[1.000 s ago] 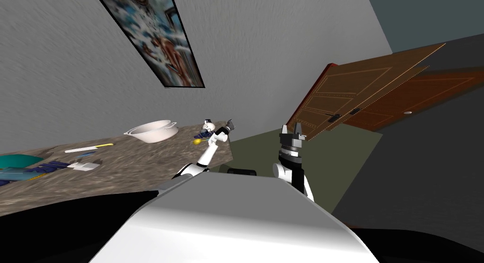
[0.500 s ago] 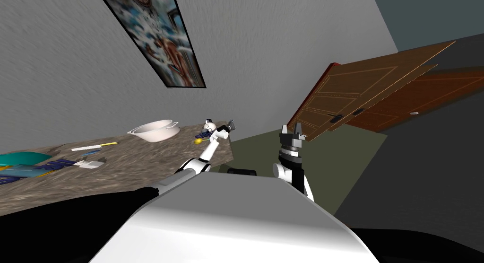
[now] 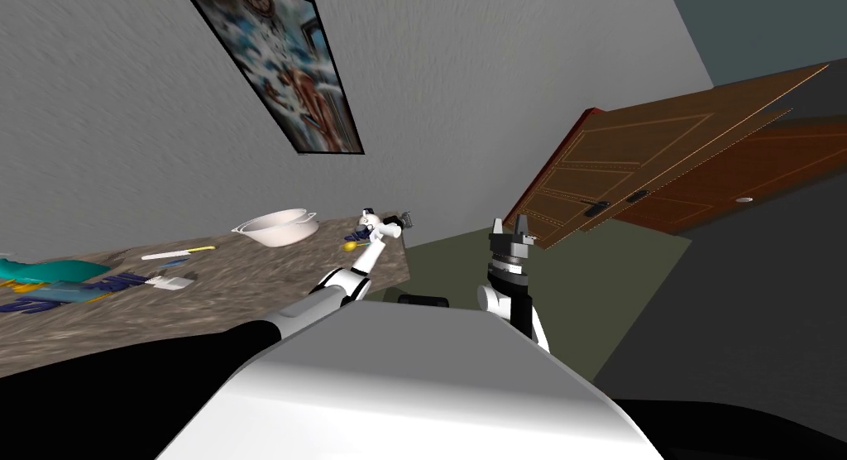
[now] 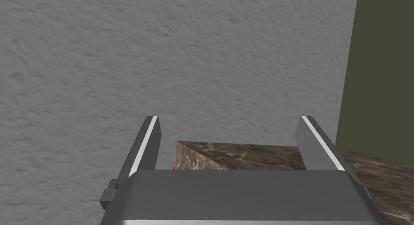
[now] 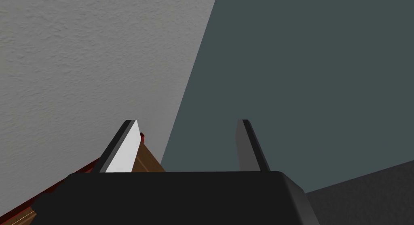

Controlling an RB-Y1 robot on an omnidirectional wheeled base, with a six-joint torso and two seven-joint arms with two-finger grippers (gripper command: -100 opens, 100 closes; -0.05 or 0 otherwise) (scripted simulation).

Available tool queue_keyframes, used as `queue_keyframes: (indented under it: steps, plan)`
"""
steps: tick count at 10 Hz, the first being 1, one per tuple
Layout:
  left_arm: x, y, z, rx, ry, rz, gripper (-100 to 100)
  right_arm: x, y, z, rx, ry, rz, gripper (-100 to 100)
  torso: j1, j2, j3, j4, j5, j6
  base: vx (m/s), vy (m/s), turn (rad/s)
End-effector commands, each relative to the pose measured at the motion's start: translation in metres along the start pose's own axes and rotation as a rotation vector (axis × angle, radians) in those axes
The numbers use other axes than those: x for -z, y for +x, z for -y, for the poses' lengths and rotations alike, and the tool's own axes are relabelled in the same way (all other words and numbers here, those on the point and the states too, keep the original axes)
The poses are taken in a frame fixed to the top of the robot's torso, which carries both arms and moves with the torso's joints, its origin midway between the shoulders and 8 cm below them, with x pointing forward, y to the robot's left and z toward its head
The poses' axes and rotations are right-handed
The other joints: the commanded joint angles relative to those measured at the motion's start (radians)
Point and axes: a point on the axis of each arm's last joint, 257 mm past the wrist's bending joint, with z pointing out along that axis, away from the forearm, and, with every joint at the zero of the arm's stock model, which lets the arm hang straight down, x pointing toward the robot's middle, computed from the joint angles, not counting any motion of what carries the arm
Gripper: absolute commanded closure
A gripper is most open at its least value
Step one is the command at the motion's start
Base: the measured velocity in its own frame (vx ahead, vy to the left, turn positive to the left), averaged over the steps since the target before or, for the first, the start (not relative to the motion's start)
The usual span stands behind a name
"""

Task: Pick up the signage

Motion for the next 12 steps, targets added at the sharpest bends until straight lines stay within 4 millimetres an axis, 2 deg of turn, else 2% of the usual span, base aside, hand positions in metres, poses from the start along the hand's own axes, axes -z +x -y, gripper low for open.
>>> queue_keyframes:
  steps: [1,2,3,5,6,8,9,10,12]
  plan:
    - [-0.006,-0.008,-0.010,0.003,-0.058,0.030,-100,0.000,0.000,0.000,0.000,0.000,0.000,0,0.000,0.000,0.000,0.000,0.000,0.000,0.014,0.035,0.035]
    - [-0.006,-0.010,-0.016,0.004,-0.080,0.039,-100,0.000,0.000,0.000,0.000,0.000,0.000,0,0.000,0.000,0.000,0.000,0.000,0.000,0.006,0.015,-0.002]
    - [-0.012,-0.010,-0.011,0.005,-0.107,0.050,-100,0.000,0.000,0.000,0.000,0.000,0.000,0,-0.001,0.000,0.000,0.000,0.000,0.000,0.004,0.034,0.080]
    - [-0.011,-0.018,-0.025,0.007,-0.159,0.076,-100,0.000,0.000,0.000,0.000,0.000,0.000,0,0.000,0.000,0.000,0.000,0.000,0.000,0.008,0.028,0.011]
    - [-0.016,-0.019,-0.021,0.007,-0.190,0.091,-100,0.000,0.000,0.000,0.000,0.000,0.000,0,-0.001,0.001,0.000,0.000,0.000,0.000,0.013,0.042,0.077]
    - [-0.014,-0.027,-0.034,0.011,-0.236,0.114,-100,0.000,0.000,0.000,0.000,0.000,0.000,0,0.000,0.000,0.000,0.000,0.000,0.000,0.012,0.031,0.014]
    - [-0.017,-0.029,-0.030,0.010,-0.268,0.132,-100,0.000,0.000,0.000,0.000,0.000,0.000,0,-0.001,0.000,0.000,0.000,0.000,0.000,0.018,0.043,0.067]
    - [-0.015,-0.035,-0.040,0.014,-0.301,0.148,-100,0.000,0.000,0.000,0.000,0.000,0.000,0,0.000,0.000,0.000,0.000,0.000,0.000,0.017,0.047,0.053]
    - [-0.015,-0.038,-0.039,0.014,-0.345,0.171,-100,0.000,0.000,0.000,0.000,0.000,0.000,0,-0.001,0.001,0.000,0.000,0.000,0.000,0.006,0.033,0.038]
